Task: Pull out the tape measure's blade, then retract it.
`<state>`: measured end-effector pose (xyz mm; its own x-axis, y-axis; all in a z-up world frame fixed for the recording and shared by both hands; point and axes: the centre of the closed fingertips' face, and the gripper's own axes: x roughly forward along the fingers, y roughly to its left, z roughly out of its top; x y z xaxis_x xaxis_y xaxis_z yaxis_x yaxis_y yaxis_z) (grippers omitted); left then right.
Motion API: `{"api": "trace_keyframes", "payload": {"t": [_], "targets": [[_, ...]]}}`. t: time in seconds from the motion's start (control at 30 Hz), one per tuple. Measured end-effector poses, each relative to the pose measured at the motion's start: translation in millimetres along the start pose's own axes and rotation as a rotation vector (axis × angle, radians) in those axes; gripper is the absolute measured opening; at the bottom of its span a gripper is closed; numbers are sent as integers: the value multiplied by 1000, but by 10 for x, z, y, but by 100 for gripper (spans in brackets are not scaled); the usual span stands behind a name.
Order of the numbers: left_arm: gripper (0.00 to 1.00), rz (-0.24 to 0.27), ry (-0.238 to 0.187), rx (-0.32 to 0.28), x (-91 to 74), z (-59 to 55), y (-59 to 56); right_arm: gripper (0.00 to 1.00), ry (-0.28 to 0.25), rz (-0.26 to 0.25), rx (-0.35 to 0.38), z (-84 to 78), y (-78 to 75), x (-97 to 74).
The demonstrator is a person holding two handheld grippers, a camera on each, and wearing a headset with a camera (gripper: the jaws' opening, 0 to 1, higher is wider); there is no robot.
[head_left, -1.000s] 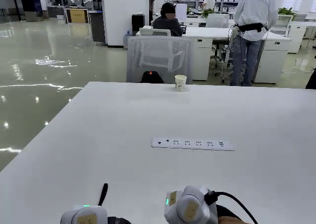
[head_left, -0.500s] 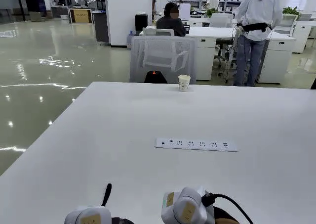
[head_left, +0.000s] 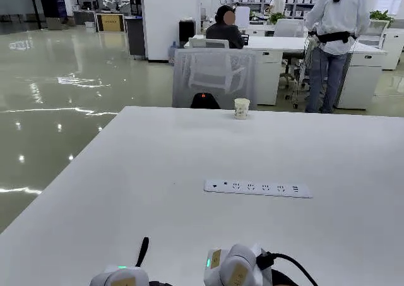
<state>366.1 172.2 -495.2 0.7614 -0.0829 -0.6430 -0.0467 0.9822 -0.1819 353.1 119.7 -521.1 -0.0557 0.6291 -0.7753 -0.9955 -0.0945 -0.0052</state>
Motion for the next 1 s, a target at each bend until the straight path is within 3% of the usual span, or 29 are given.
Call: {"api": "trace_keyframes", "payload": {"t": [0.47, 1.0], "targets": [[62, 4, -2, -4, -2, 1, -3, 11, -6, 2, -2, 16, 2, 10], [63, -3, 25, -13, -3, -8, -4, 12, -8, -9, 24, 20, -4, 18]]}}
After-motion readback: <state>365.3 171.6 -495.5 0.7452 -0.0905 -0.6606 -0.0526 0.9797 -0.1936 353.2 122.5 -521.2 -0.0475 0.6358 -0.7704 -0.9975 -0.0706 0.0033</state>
